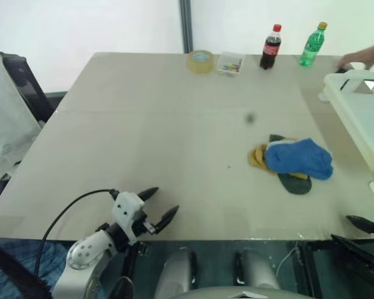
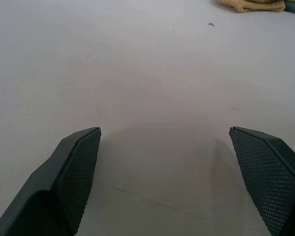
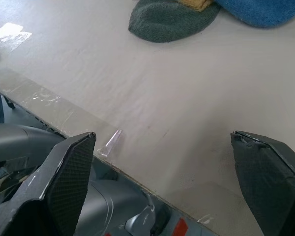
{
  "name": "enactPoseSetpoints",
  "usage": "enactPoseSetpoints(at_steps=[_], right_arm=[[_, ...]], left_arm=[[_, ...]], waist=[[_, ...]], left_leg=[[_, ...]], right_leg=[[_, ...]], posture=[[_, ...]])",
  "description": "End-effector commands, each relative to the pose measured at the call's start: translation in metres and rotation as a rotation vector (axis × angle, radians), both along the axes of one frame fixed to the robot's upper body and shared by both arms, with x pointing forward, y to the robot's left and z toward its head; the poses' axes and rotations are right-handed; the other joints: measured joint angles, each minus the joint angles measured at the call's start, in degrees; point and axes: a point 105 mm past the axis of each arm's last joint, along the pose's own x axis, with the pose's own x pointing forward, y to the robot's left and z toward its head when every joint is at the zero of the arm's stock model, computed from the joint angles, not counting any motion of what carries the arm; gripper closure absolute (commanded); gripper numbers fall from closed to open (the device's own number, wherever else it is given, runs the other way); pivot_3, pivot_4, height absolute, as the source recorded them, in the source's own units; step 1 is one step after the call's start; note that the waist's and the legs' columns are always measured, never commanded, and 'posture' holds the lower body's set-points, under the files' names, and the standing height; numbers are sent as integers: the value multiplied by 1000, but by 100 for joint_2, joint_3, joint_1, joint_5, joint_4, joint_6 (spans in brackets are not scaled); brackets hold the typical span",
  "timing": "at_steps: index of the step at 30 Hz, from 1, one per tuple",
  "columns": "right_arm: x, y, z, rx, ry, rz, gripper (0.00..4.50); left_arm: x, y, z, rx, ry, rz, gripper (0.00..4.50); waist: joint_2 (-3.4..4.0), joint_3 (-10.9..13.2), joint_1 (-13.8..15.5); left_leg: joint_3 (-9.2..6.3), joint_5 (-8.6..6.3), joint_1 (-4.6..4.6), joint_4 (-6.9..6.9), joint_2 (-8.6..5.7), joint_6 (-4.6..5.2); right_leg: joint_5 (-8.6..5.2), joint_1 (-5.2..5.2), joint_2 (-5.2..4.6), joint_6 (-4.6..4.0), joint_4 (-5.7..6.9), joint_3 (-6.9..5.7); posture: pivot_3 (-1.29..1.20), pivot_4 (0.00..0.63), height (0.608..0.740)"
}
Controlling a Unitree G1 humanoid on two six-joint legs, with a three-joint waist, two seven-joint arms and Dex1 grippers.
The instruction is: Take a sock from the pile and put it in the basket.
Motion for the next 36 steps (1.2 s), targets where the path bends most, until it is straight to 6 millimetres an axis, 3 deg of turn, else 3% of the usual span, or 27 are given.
enactPoseSetpoints(at_steps=[1, 11, 28, 32, 36], right_arm=[[-2, -7, 12, -17, -49, -8, 17], [-3, -3, 13, -9, -92, 5, 17], [3, -2, 9, -9, -106, 11, 17], [17, 10, 20, 19, -155, 17, 17], [36, 36, 41, 67, -249, 59, 17]], left_arm=[[-5, 2, 4, -10, -4, -12, 0], [-20, -3, 17, -94, -42, -107, 0], [-32, -2, 23, -136, -34, -144, 0], [-30, -1, 31, -171, -54, -164, 0], [-28, -3, 52, -284, -90, -217, 0]], waist=[[0, 0, 0], [0, 1, 5], [-1, 1, 3], [-1, 1, 1], [-1, 1, -4]], left_leg=[[0, 0, 0, 0, 0, 0], [-8, 0, -61, 7, -2, 5], [-8, 14, -62, 12, -6, 34], [-8, 14, -62, 14, -7, 34], [-8, 14, -60, 19, -3, 35]], right_leg=[[0, 0, 0, 0, 0, 0], [1, -50, 12, -1, -8, -12], [1, -48, 16, -1, -9, -13], [2, -47, 17, -1, -7, -13], [2, -44, 21, -1, 7, -11]], posture=[[0, 150, 740], [0, 150, 740], [0, 150, 740], [0, 150, 740], [0, 150, 740]])
